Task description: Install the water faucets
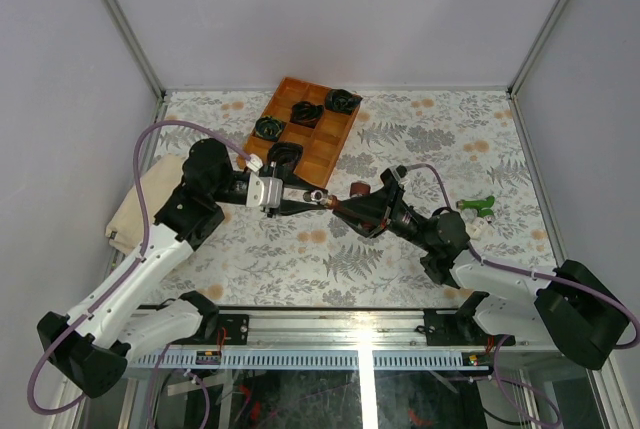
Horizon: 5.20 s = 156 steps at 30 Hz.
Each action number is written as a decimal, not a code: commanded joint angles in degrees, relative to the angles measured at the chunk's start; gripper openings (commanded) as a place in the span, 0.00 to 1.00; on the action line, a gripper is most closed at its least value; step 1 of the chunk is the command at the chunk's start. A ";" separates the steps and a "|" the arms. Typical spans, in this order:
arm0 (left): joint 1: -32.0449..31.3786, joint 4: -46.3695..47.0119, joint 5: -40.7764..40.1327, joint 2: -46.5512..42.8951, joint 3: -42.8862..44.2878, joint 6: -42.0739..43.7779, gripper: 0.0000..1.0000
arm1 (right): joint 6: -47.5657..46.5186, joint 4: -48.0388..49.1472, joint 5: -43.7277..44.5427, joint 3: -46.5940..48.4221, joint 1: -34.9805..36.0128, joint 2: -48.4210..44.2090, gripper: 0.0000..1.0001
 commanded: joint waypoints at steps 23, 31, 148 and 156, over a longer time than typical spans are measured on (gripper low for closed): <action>-1.85 28.65 -17.41 -4.84 -5.13 -33.77 1.00 | -6.16 2.15 6.32 2.72 -0.25 -1.33 0.00; -1.85 12.38 -40.72 -11.94 0.34 -56.68 1.00 | -10.91 0.51 6.12 4.28 -0.24 -1.74 0.00; -13.39 2.36 -51.56 -8.23 -15.19 -60.42 0.49 | -44.13 -57.24 19.84 10.54 -0.38 -21.90 0.00; -13.37 -18.87 -57.75 -7.00 -14.47 -64.62 0.59 | -51.76 -77.34 14.93 6.37 -0.33 -22.13 0.00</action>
